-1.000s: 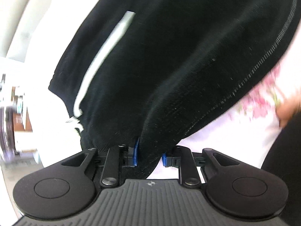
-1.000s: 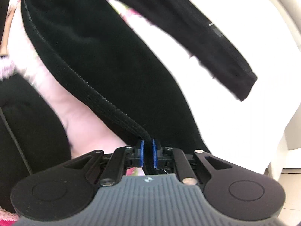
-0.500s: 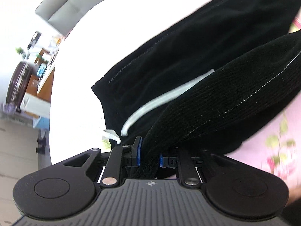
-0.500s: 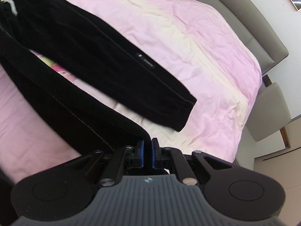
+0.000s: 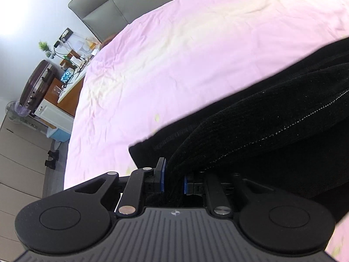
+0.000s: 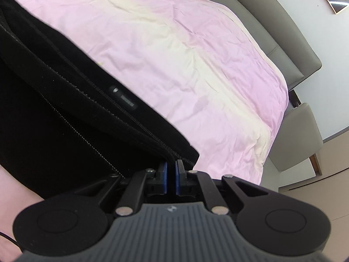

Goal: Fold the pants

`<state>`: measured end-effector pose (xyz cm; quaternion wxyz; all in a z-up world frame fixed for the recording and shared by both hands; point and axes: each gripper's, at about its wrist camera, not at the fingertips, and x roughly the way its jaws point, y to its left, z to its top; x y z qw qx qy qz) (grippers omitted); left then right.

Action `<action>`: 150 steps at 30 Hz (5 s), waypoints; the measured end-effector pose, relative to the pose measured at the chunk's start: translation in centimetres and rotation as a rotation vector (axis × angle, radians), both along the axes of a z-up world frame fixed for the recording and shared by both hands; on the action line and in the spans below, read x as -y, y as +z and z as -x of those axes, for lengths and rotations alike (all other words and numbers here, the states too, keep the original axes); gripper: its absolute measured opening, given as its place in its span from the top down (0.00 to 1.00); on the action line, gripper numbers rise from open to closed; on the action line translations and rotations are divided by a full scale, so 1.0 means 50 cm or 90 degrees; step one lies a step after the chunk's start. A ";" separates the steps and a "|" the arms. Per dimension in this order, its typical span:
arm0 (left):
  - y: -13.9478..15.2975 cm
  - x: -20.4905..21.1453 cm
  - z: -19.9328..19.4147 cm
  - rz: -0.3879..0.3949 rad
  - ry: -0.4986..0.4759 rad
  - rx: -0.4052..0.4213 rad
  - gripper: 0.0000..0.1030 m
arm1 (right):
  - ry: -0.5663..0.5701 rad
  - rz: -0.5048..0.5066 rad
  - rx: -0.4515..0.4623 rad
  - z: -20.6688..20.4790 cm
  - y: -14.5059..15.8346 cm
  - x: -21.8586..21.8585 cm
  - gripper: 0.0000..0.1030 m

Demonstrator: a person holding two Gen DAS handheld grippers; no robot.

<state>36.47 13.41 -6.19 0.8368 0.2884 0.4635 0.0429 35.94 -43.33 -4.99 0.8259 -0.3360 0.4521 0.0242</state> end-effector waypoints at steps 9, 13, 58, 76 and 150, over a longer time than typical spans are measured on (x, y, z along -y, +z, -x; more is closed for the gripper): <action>-0.146 0.003 -0.122 -0.031 0.037 -0.077 0.83 | -0.020 0.023 -0.055 -0.178 -0.155 -0.022 1.00; -0.175 0.005 -0.131 -0.009 0.056 -0.089 0.83 | -0.023 0.021 -0.085 -0.199 -0.218 -0.017 1.00; -0.012 -0.108 -0.053 0.094 0.144 -0.011 0.26 | -0.271 -0.174 -0.057 -0.168 -0.104 0.120 0.33; -0.068 -0.224 0.096 0.234 0.329 0.027 0.27 | -0.557 -0.470 0.047 -0.066 -0.198 0.280 0.85; -0.198 -0.108 -0.201 0.227 0.287 0.036 0.41 | -0.360 -0.252 -0.035 -0.353 -0.305 0.053 0.56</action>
